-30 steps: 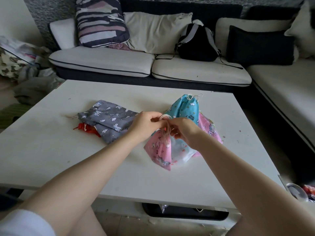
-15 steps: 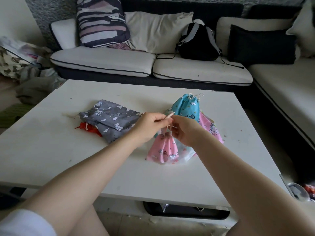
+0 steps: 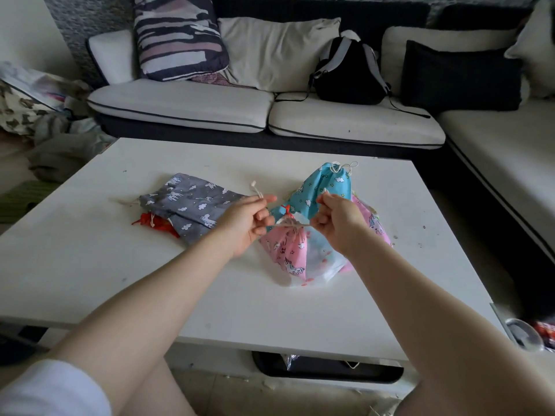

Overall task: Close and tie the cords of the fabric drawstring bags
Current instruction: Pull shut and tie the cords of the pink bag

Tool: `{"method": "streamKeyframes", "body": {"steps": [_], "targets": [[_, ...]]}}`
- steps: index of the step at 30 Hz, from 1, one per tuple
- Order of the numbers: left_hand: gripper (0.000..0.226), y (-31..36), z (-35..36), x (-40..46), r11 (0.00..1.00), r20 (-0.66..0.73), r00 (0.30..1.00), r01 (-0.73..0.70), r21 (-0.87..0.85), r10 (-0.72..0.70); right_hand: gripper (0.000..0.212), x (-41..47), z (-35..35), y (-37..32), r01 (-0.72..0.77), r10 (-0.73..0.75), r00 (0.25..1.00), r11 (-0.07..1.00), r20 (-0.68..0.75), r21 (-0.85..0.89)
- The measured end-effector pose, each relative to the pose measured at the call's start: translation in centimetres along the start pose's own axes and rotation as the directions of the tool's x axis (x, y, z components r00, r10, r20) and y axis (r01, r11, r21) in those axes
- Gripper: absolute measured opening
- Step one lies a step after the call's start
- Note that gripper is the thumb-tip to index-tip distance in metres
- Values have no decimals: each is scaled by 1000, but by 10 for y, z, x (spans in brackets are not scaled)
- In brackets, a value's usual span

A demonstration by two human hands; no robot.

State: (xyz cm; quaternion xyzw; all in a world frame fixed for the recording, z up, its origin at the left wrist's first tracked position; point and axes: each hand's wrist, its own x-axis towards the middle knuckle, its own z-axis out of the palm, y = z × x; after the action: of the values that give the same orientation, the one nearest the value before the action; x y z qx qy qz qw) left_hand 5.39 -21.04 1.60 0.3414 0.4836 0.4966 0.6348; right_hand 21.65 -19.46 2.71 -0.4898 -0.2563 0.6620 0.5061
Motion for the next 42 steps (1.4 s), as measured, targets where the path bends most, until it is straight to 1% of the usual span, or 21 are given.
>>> {"method": "streamKeyframes", "body": {"steps": [2, 4, 6, 7, 8, 9, 11, 12, 13, 14, 15, 17, 19, 20, 22, 25, 28, 31, 34, 38, 42], "targets": [[32, 0, 2, -6, 957, 58, 997, -63, 282, 48, 30, 2, -2, 2, 15, -12, 1000, 987, 20, -158], [30, 1, 2, -10, 823, 131, 990, -123, 555, 60, 31, 2, -4, 2, 27, -12, 999, 953, 51, -300], [16, 2, -2, -10, 601, 194, 980, -176, 780, 37, 33, 2, -7, 0, 38, -10, 997, 935, 82, -352], [22, 3, -6, -8, 437, 213, 977, -199, 877, 17, 34, 1, -7, -2, 50, -15, 995, 922, 95, -384], [26, 1, -11, -4, 283, 211, 977, -198, 939, -16, 37, 1, -7, -2, 66, -20, 994, 898, 109, -435], [27, 0, -12, -3, 179, 199, 978, -185, 966, -60, 39, 0, -5, -3, 82, -22, 992, 863, 125, -499], [27, -1, -13, 1, 39, 207, 973, -204, 978, -107, 38, -3, -2, -2, 136, -41, 986, 754, 160, -643], [29, -2, -13, 2, 13, 212, 971, -212, 977, -109, 35, -4, 0, -1, 185, -67, 979, 672, 190, -717], [28, -3, -12, 3, 32, 210, 973, -208, 978, -94, 34, -5, 0, 0, 240, -89, 969, 581, 232, -778], [27, -1, -11, 2, 93, 203, 977, -197, 976, -64, 36, -5, -1, 2, 282, -90, 957, 495, 275, -822], [26, 1, -8, -1, 192, 187, 982, -178, 965, -32, 38, -6, -1, 4, 307, -66, 949, 421, 308, -854], [28, 7, 0, -7, 483, 188, 982, -164, 860, -3, 40, -7, -1, 8, 333, -7, 938, 304, 347, -893], [32, 11, 9, -15, 713, 245, 969, -160, 683, -16, 38, -7, 1, 11, 355, -23, 932, 261, 362, -898], [32, 11, 12, -17, 759, 279, 960, -171, 628, -15, 36, -7, 2, 12, 359, -55, 932, 279, 358, -891], [31, 10, 16, -20, 771, 330, 944, -226, 595, 22, 29, -8, 4, 11, 331, -91, 942, 391, 322, -859], [26, 6, 15, -15, 673, 293, 944, -316, 669, 152, 25, -11, 2, 8, 278, -75, 953, 593, 292, -755], [30, -1, 13, -10, 617, 205, 937, -341, 710, 281, 27, -15, -1, 6, 281, -110, 953, 670, 283, -687], [29, -10, 17, -8, 637, 159, 951, -298, 711, 266, 25, -10, -2, 9, 295, -141, 951, 683, 275, -668], [25, -14, 23, -6, 781, 127, 981, -196, 592, 150, 31, -8, -2, 10, 317, -180, 947, 635, 265, -705], [19, -16, 25, -8, 905, 177, 980, -152, 398, 87, 40, -8, -3, 6, 312, -187, 948, 704, 257, -638], [23, -9, 29, -7, 929, 237, 970, -141, 342, 60, 43, -6, 2, 3, 356, -324, 927, 612, 186, -706]]}}
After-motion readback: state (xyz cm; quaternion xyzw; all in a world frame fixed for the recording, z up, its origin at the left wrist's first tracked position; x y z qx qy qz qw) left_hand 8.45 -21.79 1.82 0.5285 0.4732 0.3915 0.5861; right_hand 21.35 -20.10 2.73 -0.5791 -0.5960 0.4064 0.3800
